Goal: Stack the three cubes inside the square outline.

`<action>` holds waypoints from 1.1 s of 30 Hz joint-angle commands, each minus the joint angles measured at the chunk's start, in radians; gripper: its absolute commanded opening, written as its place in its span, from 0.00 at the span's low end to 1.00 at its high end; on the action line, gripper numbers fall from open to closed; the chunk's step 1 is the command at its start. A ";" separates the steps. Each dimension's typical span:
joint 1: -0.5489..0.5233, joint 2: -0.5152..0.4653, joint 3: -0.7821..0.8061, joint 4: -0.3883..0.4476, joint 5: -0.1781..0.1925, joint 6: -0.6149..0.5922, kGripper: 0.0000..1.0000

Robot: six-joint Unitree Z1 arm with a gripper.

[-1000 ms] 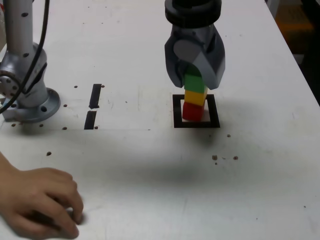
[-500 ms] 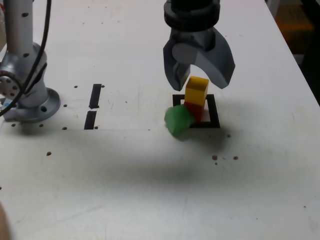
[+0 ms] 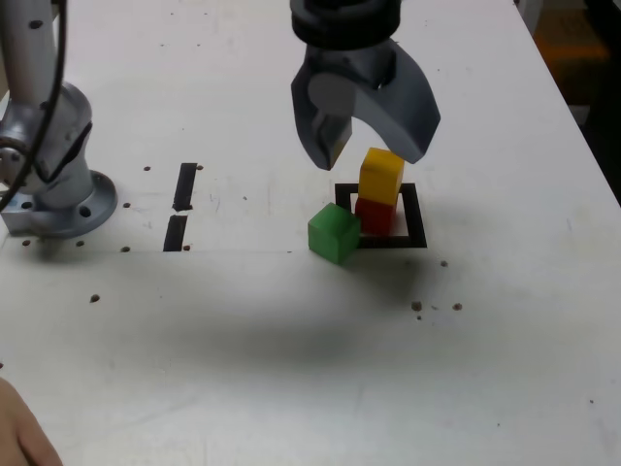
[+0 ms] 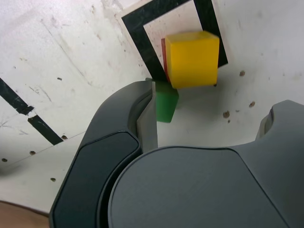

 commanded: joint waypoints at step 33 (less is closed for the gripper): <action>-0.242 0.048 0.208 -0.103 0.069 0.003 0.89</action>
